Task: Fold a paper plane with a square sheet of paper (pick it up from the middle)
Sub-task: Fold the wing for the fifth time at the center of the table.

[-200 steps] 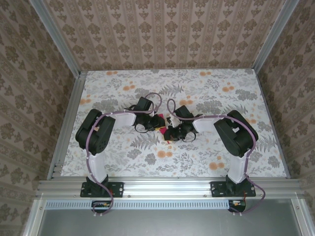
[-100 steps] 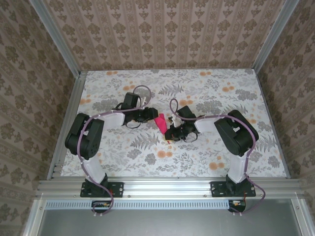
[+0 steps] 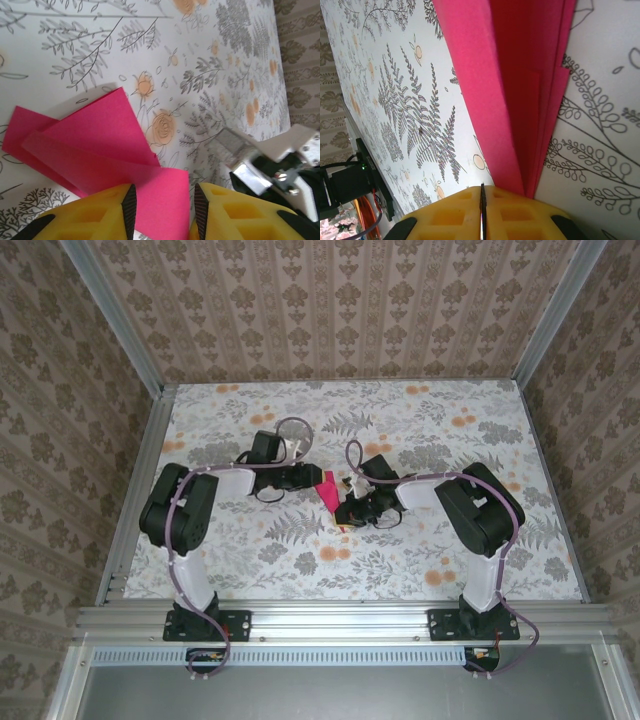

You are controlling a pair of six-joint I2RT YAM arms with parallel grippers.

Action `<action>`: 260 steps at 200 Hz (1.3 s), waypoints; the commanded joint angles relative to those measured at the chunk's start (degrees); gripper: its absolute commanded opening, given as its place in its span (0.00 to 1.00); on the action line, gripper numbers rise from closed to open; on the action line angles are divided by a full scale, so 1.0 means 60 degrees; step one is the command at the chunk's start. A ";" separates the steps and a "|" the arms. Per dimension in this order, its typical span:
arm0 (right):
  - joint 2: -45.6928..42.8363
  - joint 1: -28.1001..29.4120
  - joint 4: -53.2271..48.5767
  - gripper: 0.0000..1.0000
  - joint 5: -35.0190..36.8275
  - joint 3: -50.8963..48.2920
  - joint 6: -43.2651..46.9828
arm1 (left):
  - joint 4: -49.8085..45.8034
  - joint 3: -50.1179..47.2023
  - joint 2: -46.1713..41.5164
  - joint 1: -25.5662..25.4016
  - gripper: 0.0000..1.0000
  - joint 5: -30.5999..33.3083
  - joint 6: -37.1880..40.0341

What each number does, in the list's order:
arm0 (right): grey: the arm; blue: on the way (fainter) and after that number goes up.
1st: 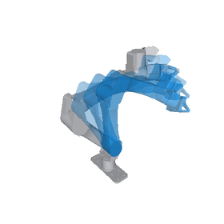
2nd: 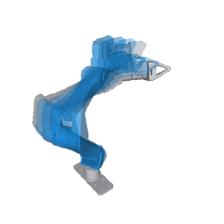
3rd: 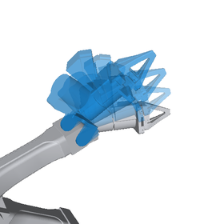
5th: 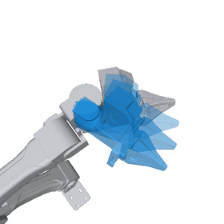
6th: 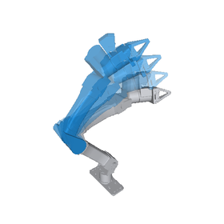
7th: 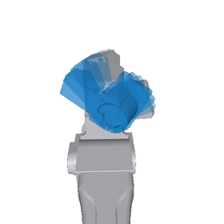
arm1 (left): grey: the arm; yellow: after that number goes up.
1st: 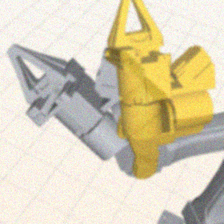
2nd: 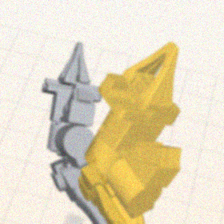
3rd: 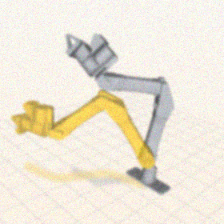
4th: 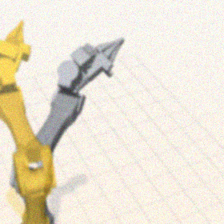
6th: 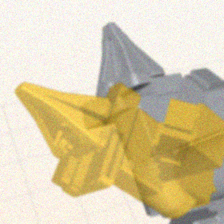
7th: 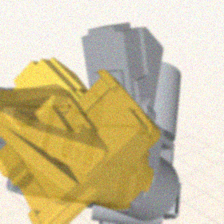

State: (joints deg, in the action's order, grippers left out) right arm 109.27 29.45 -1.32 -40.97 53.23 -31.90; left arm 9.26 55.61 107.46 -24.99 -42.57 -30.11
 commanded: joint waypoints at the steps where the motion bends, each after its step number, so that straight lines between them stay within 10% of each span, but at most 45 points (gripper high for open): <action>1: 0.0574 -0.0131 -0.1048 0.12 0.0741 -0.0260 -0.0085 | 0.0040 0.0349 0.0231 0.0064 0.38 -0.0297 0.0457; 260: 0.0032 -0.0162 -0.0732 0.12 0.0472 -0.0434 -0.0293 | -0.1798 0.1810 0.1695 0.0050 0.27 0.1311 0.0629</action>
State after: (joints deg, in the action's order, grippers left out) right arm 109.38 29.23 -1.04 -41.50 53.12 -32.12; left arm 1.72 64.82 115.44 -25.04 -38.74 -28.16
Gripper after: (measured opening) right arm 0.119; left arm 0.276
